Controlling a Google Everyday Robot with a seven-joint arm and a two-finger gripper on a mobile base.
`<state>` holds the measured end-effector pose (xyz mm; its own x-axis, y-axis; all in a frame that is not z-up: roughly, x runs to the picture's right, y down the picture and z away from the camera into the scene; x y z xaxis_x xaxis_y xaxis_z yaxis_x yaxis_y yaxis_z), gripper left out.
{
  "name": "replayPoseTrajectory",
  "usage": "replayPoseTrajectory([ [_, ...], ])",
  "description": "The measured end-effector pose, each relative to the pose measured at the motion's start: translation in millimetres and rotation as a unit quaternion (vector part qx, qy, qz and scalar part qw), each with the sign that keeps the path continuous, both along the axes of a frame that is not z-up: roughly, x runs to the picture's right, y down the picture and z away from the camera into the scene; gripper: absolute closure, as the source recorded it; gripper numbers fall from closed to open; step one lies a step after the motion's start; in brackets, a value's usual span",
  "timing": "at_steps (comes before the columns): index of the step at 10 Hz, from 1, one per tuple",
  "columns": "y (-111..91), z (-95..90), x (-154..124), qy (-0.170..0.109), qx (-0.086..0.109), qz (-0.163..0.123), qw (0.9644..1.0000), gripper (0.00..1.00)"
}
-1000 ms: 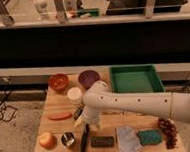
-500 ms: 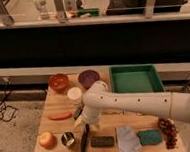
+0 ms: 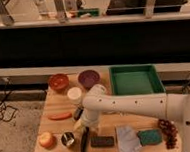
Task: Wipe red bowl with brush
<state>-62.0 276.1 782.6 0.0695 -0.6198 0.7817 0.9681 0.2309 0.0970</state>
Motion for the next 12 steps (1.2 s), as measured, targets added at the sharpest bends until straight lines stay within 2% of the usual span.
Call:
replayPoseTrajectory([
  [1,5.2,7.5,-6.5,-0.001,-0.003,0.004,1.0000,0.20],
  [3,6.0,10.1,-0.4,0.003,-0.003,0.001,1.0000,0.20],
  [12,-0.5,4.6,2.3,0.004,-0.003,0.000,1.0000,0.20],
])
